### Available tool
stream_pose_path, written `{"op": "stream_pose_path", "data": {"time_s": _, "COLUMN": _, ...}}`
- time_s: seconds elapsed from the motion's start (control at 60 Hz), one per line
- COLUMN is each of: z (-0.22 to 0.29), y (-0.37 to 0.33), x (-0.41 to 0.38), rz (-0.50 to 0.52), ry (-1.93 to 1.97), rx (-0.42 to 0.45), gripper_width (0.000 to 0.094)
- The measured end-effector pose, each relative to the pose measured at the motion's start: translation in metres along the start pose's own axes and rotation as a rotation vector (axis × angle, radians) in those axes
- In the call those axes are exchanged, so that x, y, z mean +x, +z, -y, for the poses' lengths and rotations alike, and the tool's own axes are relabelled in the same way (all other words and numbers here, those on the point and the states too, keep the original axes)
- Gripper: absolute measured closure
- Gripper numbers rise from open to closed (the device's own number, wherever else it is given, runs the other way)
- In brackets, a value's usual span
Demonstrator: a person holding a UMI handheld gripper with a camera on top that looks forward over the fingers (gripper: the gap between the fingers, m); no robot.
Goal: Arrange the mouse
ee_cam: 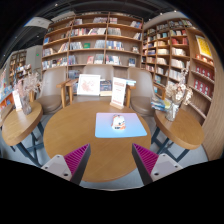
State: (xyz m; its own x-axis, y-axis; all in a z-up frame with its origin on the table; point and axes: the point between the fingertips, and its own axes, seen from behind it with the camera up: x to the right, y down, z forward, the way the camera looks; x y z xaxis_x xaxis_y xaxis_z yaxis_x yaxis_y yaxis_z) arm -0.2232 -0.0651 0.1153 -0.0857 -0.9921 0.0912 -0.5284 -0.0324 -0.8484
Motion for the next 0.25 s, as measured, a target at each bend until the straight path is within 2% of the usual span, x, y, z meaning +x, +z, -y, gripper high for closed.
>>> {"op": "stream_pose_path", "data": {"time_s": 0.25, "z": -0.01, "y": -0.019, "x": 0.001, "rz": 0.006, "ry": -0.022, "rx": 0.014, "gripper_width": 0.0078}}
